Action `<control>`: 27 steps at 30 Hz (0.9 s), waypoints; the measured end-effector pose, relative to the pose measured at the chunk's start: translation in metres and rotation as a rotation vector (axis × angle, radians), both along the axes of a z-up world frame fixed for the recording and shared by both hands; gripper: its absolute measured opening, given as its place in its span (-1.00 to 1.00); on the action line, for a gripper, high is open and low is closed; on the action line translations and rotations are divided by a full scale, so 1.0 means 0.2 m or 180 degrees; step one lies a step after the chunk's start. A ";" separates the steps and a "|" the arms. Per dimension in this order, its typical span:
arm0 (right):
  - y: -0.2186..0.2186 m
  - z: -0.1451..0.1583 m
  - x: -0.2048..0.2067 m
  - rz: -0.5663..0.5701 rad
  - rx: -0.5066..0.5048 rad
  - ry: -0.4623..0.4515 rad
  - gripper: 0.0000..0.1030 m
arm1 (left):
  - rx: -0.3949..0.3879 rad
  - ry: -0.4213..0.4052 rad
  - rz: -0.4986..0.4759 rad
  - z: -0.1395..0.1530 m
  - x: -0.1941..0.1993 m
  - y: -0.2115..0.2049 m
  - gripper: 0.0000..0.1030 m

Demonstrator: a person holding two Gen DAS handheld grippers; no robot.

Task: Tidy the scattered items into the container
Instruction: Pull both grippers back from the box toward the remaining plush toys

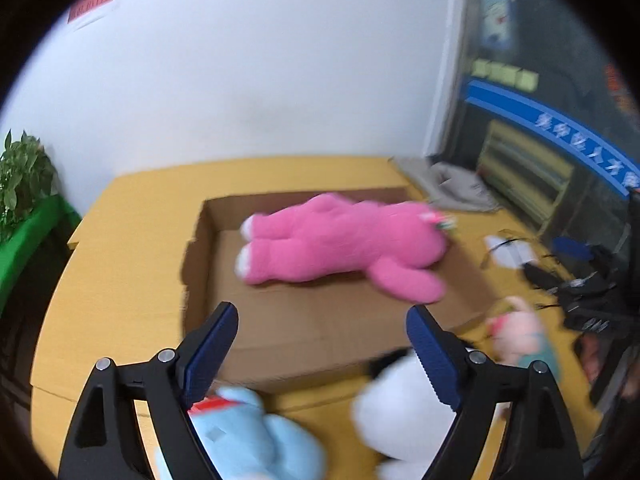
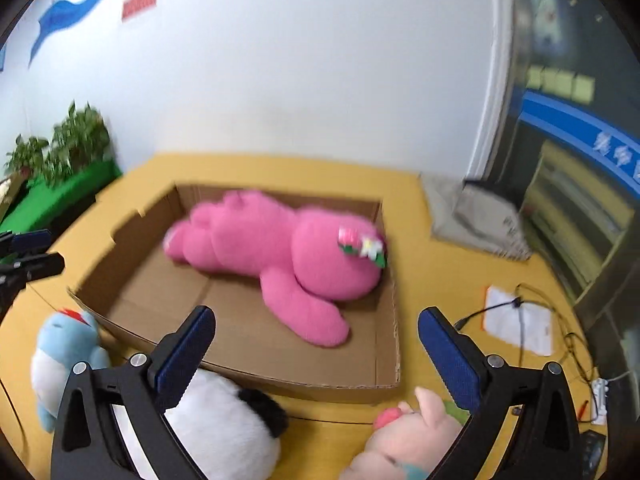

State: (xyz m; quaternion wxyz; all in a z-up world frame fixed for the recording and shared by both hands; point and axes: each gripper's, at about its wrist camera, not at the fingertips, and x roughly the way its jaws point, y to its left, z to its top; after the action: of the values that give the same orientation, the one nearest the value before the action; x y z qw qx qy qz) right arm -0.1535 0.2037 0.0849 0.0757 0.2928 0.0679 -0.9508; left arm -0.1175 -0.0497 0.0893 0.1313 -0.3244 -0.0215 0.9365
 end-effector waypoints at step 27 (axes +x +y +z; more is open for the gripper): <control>-0.01 -0.10 0.71 -0.0076 -0.0062 0.0181 1.00 | 0.0154 0.0201 0.0087 -0.06 0.57 0.30 0.67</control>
State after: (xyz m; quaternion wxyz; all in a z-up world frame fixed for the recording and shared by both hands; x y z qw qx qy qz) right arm -0.0115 0.2026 0.0640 0.0652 0.2656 0.0573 -0.9602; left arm -0.0026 0.0111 0.0781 0.1269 -0.2910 -0.0444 0.9472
